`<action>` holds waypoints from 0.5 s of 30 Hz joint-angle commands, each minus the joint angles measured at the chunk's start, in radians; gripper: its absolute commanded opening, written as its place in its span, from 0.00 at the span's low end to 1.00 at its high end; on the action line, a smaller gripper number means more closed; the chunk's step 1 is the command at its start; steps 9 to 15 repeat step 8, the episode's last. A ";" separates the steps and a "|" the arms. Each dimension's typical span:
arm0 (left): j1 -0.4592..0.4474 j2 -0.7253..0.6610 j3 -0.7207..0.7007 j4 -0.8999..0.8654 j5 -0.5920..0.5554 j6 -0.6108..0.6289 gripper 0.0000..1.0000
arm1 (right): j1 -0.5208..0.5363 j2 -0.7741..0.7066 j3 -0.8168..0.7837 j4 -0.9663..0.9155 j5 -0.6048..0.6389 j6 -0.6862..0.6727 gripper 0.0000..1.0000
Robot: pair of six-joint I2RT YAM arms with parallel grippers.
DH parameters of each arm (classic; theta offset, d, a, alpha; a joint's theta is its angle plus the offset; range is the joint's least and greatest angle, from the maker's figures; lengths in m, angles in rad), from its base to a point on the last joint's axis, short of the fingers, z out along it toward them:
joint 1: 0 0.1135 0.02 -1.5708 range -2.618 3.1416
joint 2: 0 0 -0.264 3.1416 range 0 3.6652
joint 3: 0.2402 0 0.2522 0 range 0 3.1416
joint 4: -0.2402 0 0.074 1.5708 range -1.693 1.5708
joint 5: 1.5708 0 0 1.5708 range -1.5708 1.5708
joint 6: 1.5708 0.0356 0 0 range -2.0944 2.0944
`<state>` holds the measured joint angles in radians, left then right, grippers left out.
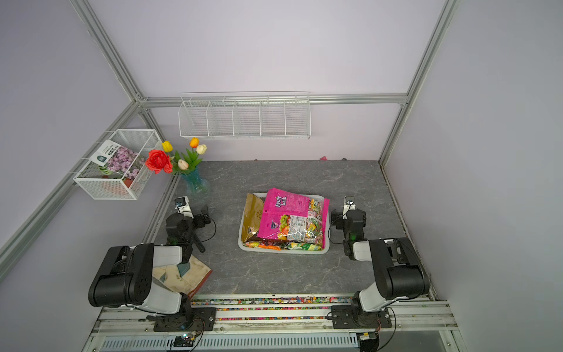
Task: Put the candies in the basket
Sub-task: Reset both arms
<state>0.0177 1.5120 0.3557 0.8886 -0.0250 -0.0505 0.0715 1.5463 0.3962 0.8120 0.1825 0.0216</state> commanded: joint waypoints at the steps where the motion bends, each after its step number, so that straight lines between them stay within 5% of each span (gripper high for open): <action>1: 0.004 -0.006 0.018 -0.011 0.010 0.006 1.00 | -0.006 -0.017 0.017 -0.014 0.000 0.013 0.99; 15: 0.004 -0.006 0.017 -0.012 0.008 0.006 1.00 | -0.006 -0.020 0.013 -0.008 0.001 0.013 0.99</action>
